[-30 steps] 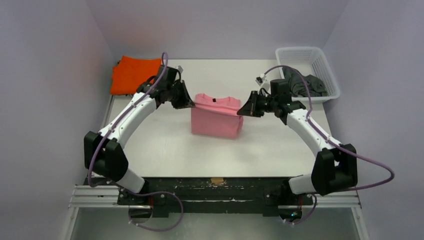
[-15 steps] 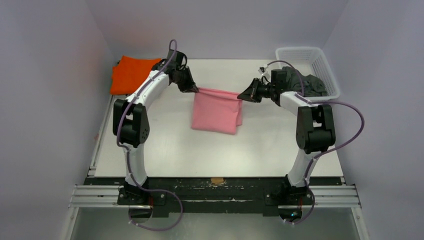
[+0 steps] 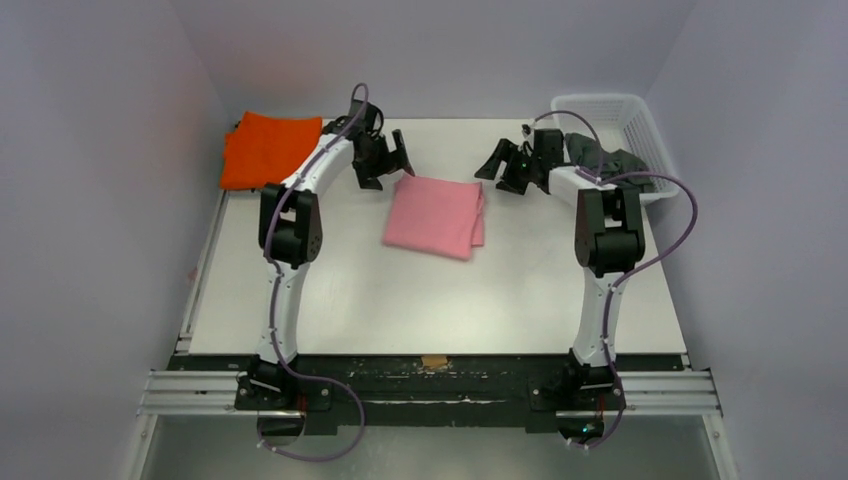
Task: Fold and stack the t-shirts
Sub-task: Put the neatly folded tshirt into the corner of the board with the left arm
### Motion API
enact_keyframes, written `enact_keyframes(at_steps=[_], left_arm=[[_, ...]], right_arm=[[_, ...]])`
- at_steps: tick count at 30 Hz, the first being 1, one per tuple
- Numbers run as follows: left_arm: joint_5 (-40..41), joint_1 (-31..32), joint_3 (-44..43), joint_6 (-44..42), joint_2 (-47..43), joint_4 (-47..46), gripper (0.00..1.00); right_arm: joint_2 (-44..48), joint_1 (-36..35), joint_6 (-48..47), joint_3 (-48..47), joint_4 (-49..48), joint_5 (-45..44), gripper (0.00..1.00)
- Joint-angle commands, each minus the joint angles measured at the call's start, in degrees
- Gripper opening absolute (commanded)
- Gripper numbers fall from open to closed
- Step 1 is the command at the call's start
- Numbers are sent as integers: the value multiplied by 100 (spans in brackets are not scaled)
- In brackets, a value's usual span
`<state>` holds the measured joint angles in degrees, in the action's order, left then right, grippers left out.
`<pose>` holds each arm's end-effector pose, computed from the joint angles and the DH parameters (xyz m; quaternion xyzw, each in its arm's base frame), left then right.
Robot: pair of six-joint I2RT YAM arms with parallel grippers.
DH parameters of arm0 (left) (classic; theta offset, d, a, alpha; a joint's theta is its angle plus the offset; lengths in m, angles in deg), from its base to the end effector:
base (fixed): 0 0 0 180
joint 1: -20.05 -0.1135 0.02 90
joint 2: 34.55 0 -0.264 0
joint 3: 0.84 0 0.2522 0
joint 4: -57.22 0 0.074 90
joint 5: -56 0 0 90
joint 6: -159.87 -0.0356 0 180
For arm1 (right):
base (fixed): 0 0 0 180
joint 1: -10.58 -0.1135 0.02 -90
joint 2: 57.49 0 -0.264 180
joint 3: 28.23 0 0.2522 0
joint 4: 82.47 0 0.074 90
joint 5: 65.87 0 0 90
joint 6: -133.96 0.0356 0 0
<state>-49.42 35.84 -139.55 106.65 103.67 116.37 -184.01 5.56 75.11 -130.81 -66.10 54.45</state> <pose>0.5030 -0.1521 0.1990 -0.1382 0.9448 -0.2343 0.1828 0.4840 0.0606 0.1556 0.0910 0.8780 0.3515 0.3118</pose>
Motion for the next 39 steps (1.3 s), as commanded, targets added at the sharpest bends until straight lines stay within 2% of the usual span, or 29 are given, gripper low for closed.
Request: enact_keyframes(at_steps=[1, 6, 11, 16, 18, 20, 22, 24, 26, 29, 32, 35, 39], left_arm=[[-86, -33, 606, -282, -832, -151, 100], [-373, -21, 1465, -215, -906, -282, 100], [-693, 139, 1669, 12, -648, -355, 98], [-671, 406, 1701, 120, -533, -319, 81], [-597, 530, 1715, 157, -521, -311, 68], [-79, 719, 1710, 235, -576, -213, 45], [651, 905, 1325, 216, -513, 254, 29], [1286, 1077, 811, 131, -265, 856, 18], [1766, 1199, 383, 75, -41, 1322, 0], [2195, 1233, 132, -11, 38, 1641, 0], [3189, 1228, 150, -246, -300, 1793, 0], [4159, 1180, 253, -676, -736, 1669, 0], [4978, 998, 321, -1236, -1082, 1463, 0]], right_arm=[[1056, -162, -406, 570, 132, -857, 79], [2050, -197, -374, 1720, -11, -1007, 88], [3013, -198, -376, 2455, 87, -1213, 90], [3677, -201, -325, 2939, 88, -1214, 90], [3867, -193, -381, 3021, 156, -1221, 90], [4039, -201, -428, 3096, 215, -1231, 90], [4249, -196, -474, 3190, 259, -1223, 90], [4423, -200, -508, 3291, 274, -1235, 90], [4574, -201, -561, 3395, 267, -1239, 90], [4770, -196, -629, 3489, 306, -1255, 90], [4927, -196, -731, 3543, 371, -1418, 90], [5002, -201, -759, 3559, 345, -1455, 90], [4976, -200, -809, 3557, 362, -1492, 90]])
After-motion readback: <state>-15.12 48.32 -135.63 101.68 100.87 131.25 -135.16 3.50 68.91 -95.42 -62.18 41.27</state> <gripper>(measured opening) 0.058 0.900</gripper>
